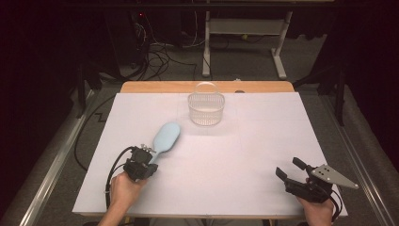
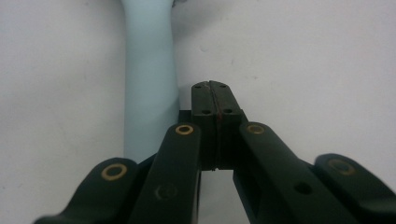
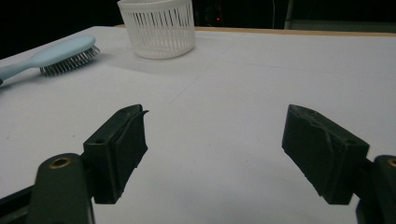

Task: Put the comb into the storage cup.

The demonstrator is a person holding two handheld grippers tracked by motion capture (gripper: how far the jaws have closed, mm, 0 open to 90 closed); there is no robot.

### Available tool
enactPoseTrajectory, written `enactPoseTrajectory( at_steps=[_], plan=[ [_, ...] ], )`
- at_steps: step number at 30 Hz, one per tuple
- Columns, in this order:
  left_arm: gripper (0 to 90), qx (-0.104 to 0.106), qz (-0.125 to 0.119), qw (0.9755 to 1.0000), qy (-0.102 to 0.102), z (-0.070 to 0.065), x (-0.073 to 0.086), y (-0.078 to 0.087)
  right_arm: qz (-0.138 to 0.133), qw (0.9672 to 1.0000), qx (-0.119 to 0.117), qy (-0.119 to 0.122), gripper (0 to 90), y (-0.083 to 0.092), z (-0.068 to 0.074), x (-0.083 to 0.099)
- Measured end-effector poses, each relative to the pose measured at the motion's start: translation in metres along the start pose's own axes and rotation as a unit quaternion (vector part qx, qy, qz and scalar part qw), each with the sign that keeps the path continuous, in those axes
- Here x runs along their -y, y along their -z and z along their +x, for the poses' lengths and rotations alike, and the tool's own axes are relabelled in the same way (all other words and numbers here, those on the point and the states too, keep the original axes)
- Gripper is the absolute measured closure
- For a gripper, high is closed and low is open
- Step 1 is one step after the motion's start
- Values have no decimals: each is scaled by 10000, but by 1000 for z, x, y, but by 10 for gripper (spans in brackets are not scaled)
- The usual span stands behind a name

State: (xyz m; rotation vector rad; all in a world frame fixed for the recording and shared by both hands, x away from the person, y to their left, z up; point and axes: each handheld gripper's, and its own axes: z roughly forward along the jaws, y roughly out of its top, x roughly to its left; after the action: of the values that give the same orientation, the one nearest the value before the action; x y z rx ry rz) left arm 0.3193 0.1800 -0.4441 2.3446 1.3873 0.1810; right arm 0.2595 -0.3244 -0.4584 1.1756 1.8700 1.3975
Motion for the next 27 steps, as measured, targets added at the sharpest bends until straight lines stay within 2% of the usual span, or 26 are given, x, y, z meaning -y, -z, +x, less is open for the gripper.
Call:
enactPoseTrajectory(
  at_steps=[11,16,20,26,27],
  plan=[
    [884,-66,-25,9999,118,8,-2,-1,13,10000,-2,-10,222,0,0,0],
    [883,102,-75,9997,211,13,-1,-1,10,10000,-7,-11,222,0,0,0],
    [879,163,-138,9996,173,13,1,1,20,10000,-20,-9,222,0,0,0],
    [872,288,-390,9987,124,12,2,7,23,10000,-24,-7,222,-1,0,0],
    [837,308,-415,9986,121,11,2,7,23,10000,-22,-7,222,-1,0,0]
  ],
)
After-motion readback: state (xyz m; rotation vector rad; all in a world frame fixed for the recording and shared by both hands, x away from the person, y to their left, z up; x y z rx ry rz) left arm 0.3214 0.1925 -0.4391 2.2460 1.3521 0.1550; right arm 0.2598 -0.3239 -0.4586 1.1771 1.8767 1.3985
